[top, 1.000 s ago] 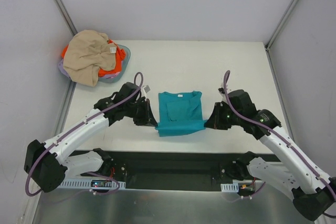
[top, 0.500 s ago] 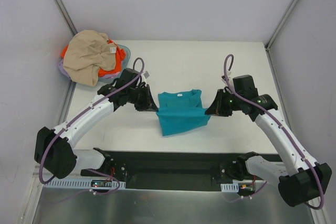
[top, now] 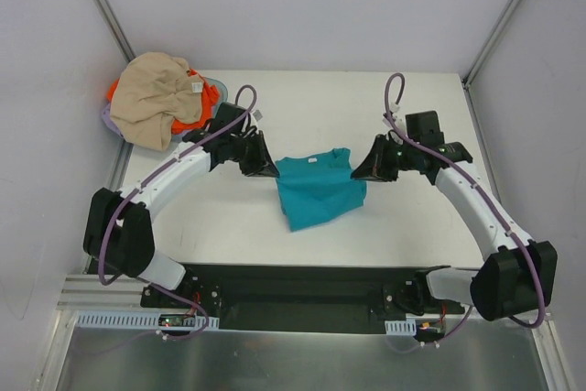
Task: Fold and stack the t-shirts
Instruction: Fold the long partially folded tshirt into a neat square
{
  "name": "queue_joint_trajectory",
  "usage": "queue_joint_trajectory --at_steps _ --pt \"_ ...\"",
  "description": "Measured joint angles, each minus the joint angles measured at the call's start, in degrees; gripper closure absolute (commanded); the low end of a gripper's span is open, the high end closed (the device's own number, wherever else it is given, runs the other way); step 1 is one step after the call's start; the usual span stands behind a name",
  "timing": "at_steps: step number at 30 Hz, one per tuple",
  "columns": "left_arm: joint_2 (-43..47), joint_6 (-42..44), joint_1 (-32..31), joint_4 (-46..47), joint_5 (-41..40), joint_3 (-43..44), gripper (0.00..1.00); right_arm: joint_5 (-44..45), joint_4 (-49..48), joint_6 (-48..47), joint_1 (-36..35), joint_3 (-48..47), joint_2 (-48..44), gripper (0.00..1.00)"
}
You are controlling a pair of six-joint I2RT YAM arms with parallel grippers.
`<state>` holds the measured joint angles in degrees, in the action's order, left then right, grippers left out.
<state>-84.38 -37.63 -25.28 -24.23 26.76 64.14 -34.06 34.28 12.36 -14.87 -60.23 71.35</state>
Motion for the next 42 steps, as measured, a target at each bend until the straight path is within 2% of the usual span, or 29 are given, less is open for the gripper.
queue_joint_trajectory --at_steps 13,21,24,27,28,31,32,34,35,39,42 --pt "-7.5 -0.1 3.3 2.3 2.8 4.9 1.0 -5.9 -8.2 3.3 4.1 -3.4 7.5 0.99" --pt "-13.3 -0.7 7.8 4.5 4.2 9.2 1.0 -10.0 -13.4 5.4 5.2 -11.9 19.4 0.99" --pt "-19.1 -0.7 8.6 5.0 3.2 13.9 1.0 -9.4 -15.9 6.1 5.2 -17.6 28.0 0.95" --pt "-25.9 -0.8 9.3 5.5 0.9 19.9 1.0 -7.9 -16.9 6.8 5.2 -24.8 37.4 0.77" --pt "-28.6 -0.8 9.6 5.9 0.6 22.3 0.83 -7.3 -17.6 7.1 5.2 -28.6 41.7 0.71" --pt "-34.1 -1.1 10.4 6.6 -0.2 27.1 0.58 -6.7 -18.8 8.6 5.3 -39.6 53.7 0.53" --pt "-35.1 -1.2 10.8 6.6 -0.7 27.7 0.45 -6.8 -19.4 9.2 5.3 -42.6 57.0 0.39" --pt "-35.4 -0.8 11.2 6.2 -1.7 27.9 0.38 -6.9 -19.5 9.9 5.3 -45.3 60.3 0.24" --pt "-35.3 -0.9 11.5 6.0 -1.9 28.0 0.32 -6.7 -19.1 9.9 5.3 -45.5 60.8 0.04" --pt "-33.6 -0.4 11.8 5.9 -3.0 27.7 0.21 -5.2 -16.3 7.9 5.2 -44.9 58.5 0.03" --pt "-29.9 -0.4 11.1 5.9 -3.3 25.8 0.17 -2.3 -14.8 6.1 4.9 -38.9 50.7 0.03"
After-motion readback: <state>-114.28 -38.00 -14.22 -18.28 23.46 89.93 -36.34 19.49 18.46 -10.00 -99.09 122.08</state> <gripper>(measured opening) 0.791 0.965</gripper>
